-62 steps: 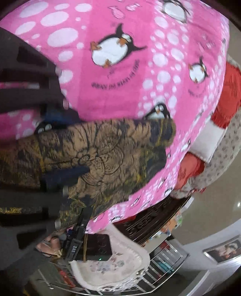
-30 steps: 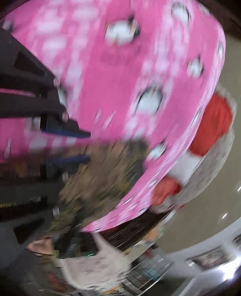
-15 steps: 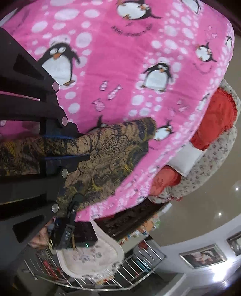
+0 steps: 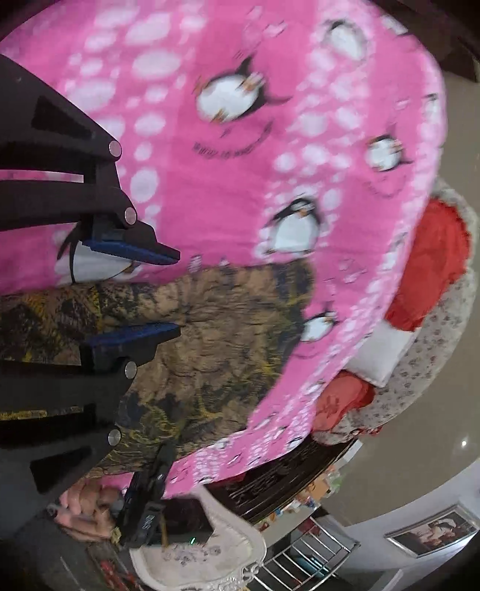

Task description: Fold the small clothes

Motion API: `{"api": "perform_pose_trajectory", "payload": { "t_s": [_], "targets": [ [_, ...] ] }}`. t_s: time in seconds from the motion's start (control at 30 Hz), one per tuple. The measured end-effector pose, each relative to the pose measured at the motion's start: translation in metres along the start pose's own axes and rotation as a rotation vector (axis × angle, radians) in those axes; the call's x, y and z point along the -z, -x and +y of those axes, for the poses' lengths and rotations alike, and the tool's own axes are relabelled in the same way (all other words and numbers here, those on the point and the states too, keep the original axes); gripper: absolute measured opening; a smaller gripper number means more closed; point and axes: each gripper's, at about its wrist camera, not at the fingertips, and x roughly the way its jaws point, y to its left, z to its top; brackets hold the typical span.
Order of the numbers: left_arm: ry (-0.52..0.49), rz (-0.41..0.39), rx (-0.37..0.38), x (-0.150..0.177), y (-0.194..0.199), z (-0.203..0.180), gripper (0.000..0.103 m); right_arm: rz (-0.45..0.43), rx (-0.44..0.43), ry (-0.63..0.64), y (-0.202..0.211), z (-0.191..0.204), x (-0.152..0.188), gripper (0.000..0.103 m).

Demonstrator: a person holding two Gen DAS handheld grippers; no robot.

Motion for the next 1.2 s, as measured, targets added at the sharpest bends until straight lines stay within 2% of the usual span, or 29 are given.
{"api": "perform_pose_trajectory", "payload": {
  "t_s": [0.07,0.13,0.2,0.23,0.3,0.37,0.4,0.43,0.5,0.53,0.6,0.77,0.93,1.0,1.07,1.13,1.2],
  "targets": [
    [-0.061,-0.065,-0.062,-0.003,0.016,-0.012,0.011,-0.035,0.09,0.055,0.017,0.016,0.001,0.037],
    [-0.115,-0.137,-0.077,-0.005,0.025,-0.031,0.013,-0.115,0.195,0.135,0.04,0.038,0.002,0.037],
    [-0.147,-0.157,-0.072,-0.005,0.023,-0.047,0.018,-0.191,0.242,0.21,0.051,0.066,0.002,0.036],
    [-0.148,-0.147,-0.068,-0.003,0.017,-0.053,0.018,-0.198,0.253,0.24,0.049,0.077,0.001,0.035],
    [-0.126,-0.108,-0.057,0.002,-0.002,-0.06,0.018,-0.168,0.307,0.357,0.025,0.108,0.002,0.028],
    [-0.082,-0.108,-0.066,0.007,-0.016,-0.06,0.018,-0.145,0.368,0.412,0.0,0.122,0.005,0.027],
    [-0.06,-0.102,-0.085,0.011,-0.025,-0.058,0.018,-0.148,0.428,0.405,-0.017,0.123,0.006,0.026],
    [-0.042,-0.091,-0.1,0.015,-0.032,-0.057,0.018,-0.14,0.448,0.382,-0.025,0.12,0.007,0.026],
    [-0.071,-0.108,-0.128,0.027,-0.041,-0.06,0.018,-0.151,0.569,0.324,-0.04,0.096,0.013,0.016],
    [-0.103,-0.122,-0.15,0.031,-0.042,-0.066,0.018,-0.166,0.582,0.301,-0.043,0.083,0.017,0.015],
    [-0.135,-0.114,-0.178,0.031,-0.046,-0.072,0.02,-0.216,0.528,0.29,-0.036,0.072,0.024,0.015],
    [-0.093,-0.1,-0.14,0.025,-0.052,-0.064,0.021,-0.22,0.543,0.327,-0.037,0.07,0.025,0.015],
    [-0.094,-0.093,-0.145,0.024,-0.054,-0.062,0.021,-0.218,0.534,0.328,-0.04,0.07,0.025,0.016],
    [-0.099,-0.084,-0.142,0.024,-0.055,-0.062,0.021,-0.209,0.526,0.327,-0.04,0.07,0.025,0.02],
    [-0.109,-0.064,-0.141,0.023,-0.049,-0.063,0.021,-0.163,0.494,0.303,-0.031,0.072,0.023,0.022],
    [-0.116,-0.059,-0.154,0.03,-0.027,-0.067,0.021,-0.168,0.492,0.275,-0.009,0.082,0.032,0.022],
    [-0.112,-0.079,-0.156,0.047,0.001,-0.074,0.021,-0.18,0.468,0.303,0.018,0.099,0.054,0.022]
  ]
}}
